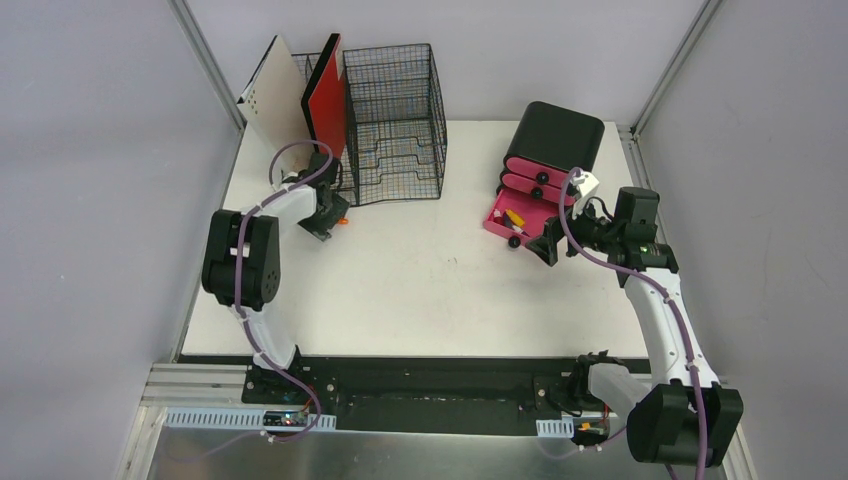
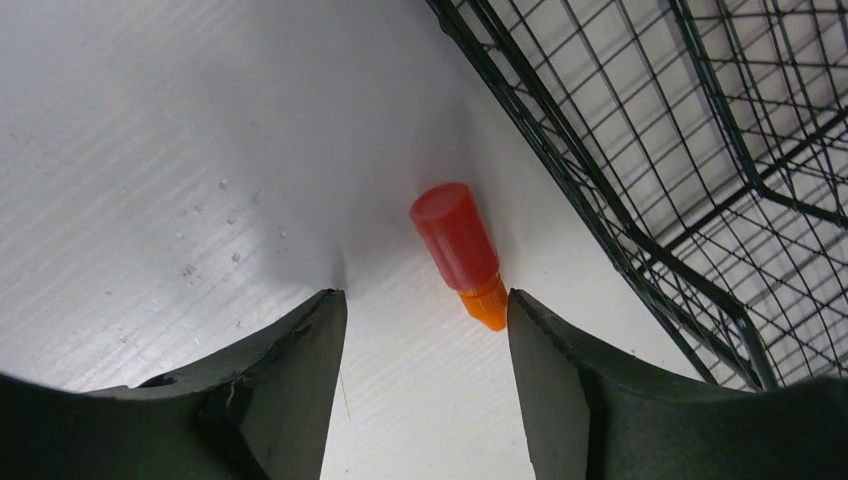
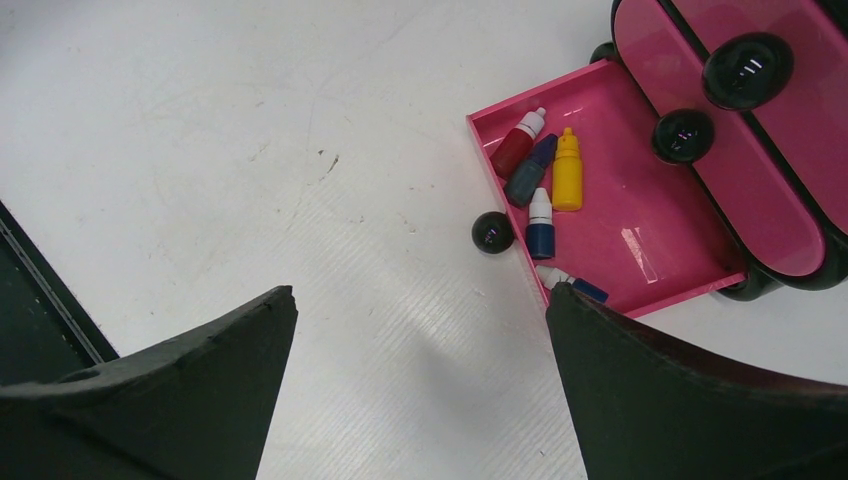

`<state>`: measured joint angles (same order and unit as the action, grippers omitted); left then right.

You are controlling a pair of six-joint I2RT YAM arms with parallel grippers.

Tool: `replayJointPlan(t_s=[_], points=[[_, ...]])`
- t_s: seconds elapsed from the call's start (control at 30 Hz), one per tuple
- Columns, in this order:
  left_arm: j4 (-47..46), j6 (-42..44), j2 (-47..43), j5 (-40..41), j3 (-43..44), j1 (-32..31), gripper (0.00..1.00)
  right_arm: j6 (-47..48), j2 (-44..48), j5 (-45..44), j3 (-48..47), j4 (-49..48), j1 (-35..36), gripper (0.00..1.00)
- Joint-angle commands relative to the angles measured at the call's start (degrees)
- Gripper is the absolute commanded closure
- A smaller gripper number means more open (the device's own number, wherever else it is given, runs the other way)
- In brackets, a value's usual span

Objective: Organize the desk
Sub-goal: Pick up the stationery from the center of the board.

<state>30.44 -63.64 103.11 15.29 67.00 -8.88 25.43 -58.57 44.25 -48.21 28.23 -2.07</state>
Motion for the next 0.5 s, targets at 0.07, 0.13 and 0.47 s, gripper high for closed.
replayJointPlan(t_s=[0.07,0.13,0.47], points=[[3.78,-1.98,3.79,2.03,5.61,1.64,0.41,0.91,-0.23,1.89,-1.90,-0.49,-0.40,0.01],[3.92,-1.87,5.01,1.58,6.62,2.01,0.41,0.93,-0.23,1.89,-1.89,-0.53,-0.41,0.01],[9.47,-0.95,10.65,-1.63,11.61,2.99,0.51,0.94,-0.45,1.85,-1.89,-0.51,-0.40,0.01]])
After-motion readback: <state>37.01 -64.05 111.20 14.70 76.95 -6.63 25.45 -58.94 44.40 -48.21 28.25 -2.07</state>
